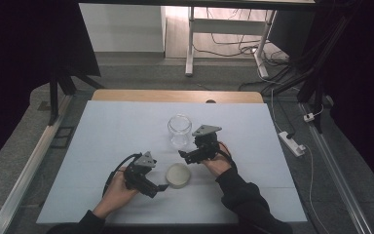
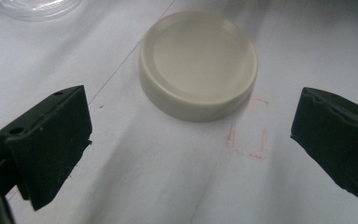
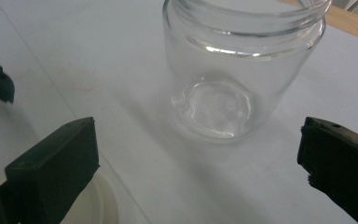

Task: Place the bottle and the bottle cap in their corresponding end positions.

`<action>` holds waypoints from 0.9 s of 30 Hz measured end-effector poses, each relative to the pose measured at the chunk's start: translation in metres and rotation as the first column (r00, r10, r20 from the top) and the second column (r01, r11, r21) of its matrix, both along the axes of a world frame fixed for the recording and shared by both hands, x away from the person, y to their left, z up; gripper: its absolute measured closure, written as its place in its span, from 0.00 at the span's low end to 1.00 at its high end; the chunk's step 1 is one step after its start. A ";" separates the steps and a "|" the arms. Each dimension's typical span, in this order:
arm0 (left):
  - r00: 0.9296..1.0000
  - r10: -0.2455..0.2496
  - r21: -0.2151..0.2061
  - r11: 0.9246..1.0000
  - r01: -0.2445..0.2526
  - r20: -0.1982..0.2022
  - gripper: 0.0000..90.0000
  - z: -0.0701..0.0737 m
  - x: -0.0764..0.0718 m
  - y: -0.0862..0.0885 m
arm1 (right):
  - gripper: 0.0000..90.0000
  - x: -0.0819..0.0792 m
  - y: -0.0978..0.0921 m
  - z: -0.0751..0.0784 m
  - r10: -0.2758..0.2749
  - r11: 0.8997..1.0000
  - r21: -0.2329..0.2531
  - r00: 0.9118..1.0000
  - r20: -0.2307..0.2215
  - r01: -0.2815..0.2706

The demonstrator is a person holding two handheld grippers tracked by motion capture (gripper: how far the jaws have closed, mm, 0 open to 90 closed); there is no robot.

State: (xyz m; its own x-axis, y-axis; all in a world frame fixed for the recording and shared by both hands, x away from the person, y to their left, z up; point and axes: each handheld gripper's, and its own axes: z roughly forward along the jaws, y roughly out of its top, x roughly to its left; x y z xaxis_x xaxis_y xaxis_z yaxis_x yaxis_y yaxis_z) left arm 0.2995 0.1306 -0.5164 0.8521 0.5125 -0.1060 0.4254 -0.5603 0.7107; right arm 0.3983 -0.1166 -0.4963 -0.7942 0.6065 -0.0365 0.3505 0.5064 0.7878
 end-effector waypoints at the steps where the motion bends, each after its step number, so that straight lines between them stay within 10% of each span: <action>1: 1.000 0.002 -0.002 1.000 -0.002 -0.002 0.00 0.000 -0.001 0.002 | 0.00 -0.003 -0.002 0.000 0.003 1.000 -0.005 1.000 0.006 -0.003; 27: 0.994 0.108 -0.085 0.990 -0.110 -0.029 0.00 0.003 -0.041 0.063 | 0.00 -0.063 -0.047 0.005 0.045 0.998 0.045 0.998 -0.034 -0.043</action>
State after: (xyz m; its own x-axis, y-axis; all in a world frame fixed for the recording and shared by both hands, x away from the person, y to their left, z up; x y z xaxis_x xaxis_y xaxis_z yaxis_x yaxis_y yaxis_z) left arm 0.2583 0.1938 -0.5131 0.7885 0.5900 -0.1738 0.4980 -0.4466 0.7434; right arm 0.3351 -0.1631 -0.4918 -0.8206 0.5712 0.0173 0.3561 0.4873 0.7973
